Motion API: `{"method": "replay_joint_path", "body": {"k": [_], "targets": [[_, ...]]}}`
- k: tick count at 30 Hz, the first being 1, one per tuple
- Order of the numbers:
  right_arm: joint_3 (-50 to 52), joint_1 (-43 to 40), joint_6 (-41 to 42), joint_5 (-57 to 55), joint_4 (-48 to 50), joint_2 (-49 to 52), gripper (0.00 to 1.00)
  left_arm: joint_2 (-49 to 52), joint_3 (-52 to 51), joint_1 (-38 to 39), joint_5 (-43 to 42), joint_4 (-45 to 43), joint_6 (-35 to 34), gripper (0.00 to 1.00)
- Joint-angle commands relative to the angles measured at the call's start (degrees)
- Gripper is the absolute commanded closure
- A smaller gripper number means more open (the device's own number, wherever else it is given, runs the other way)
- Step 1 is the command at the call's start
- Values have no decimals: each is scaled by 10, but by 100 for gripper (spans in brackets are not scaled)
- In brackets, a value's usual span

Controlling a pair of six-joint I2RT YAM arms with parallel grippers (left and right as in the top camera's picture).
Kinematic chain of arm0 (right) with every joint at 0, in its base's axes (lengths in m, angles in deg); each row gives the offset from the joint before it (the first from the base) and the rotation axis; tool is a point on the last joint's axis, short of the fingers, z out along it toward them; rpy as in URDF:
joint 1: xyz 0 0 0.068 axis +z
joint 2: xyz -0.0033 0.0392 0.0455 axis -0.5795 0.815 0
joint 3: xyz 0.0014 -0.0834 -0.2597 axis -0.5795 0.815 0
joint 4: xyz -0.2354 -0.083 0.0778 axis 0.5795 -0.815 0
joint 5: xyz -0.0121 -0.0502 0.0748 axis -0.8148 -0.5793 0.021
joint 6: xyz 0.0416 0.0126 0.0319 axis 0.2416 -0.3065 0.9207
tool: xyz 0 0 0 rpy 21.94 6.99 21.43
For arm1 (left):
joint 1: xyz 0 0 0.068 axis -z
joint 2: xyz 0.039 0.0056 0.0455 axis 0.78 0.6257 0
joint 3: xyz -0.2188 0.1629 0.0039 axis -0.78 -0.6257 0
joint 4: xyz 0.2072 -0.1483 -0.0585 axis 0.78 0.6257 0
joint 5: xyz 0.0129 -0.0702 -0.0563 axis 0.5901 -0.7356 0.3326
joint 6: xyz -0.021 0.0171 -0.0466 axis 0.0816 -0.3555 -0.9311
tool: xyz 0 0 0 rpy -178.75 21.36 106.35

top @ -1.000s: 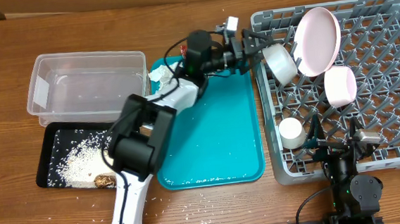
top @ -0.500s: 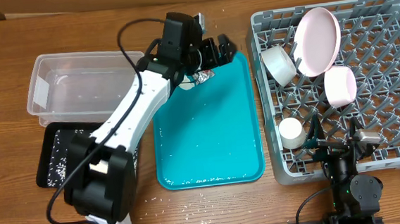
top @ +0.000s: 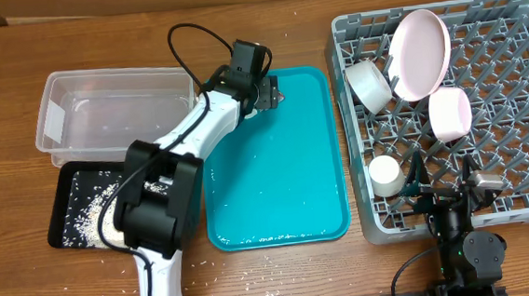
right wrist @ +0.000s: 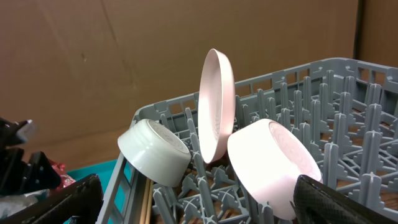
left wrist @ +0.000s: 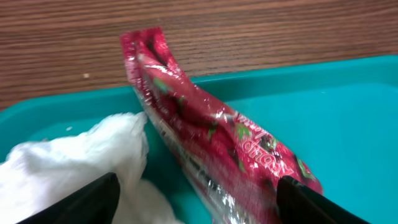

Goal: Sort waste into correct bins and load items into the dishwasher
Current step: 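Grasp the red wrapper on the teal tray with the left gripper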

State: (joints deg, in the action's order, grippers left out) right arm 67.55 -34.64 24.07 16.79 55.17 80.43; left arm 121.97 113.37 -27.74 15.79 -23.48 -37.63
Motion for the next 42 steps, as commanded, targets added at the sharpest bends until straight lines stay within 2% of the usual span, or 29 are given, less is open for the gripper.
{"method": "replay_joint_path", "body": {"k": [1,3,4,5,6,12,14,16,20,23,27,28,29,31,33,34,36,40,42], "targets": [[6,-2,2,2,2,-6,0,16,2,2,-47,-19,7,26],[6,-2,2,3,2,-5,0,13,3,2,-80,-27,7,51],[6,-2,3,3,2,-6,0,10,4,2,-96,-29,7,67],[6,-2,2,2,2,-6,0,-1,12,2,-116,-18,7,92],[6,-2,3,3,2,-5,0,-8,17,2,-123,-9,7,96],[6,-2,3,3,2,-6,0,-95,52,1,-120,108,-19,96],[6,-2,3,2,2,-6,0,-138,53,1,-77,150,-26,96],[6,-2,3,2,2,-6,0,-188,53,-4,6,207,-32,96],[6,-2,2,3,2,-6,0,-219,53,-26,103,275,-33,96],[6,-2,3,2,2,-6,0,-217,48,-61,141,307,-47,96],[6,-2,3,2,2,-5,0,-217,39,-117,149,311,-67,96],[6,-2,2,3,2,-5,0,-217,39,-130,148,311,-75,92],[6,-2,3,3,2,-5,0,-217,39,-141,142,312,-83,77],[6,-2,3,2,2,-5,0,-217,39,-155,106,314,-83,67],[6,-2,3,2,2,-6,0,-217,39,-155,74,327,-80,31],[6,-2,3,2,2,-6,0,-217,39,-151,65,331,-72,20],[6,-2,3,2,2,-6,0,-217,39,-129,57,334,-47,6],[6,-2,3,2,2,-5,0,-213,39,-63,65,314,-7,9],[6,-2,3,2,2,-6,0,-200,38,-26,97,295,-1,10]]}}
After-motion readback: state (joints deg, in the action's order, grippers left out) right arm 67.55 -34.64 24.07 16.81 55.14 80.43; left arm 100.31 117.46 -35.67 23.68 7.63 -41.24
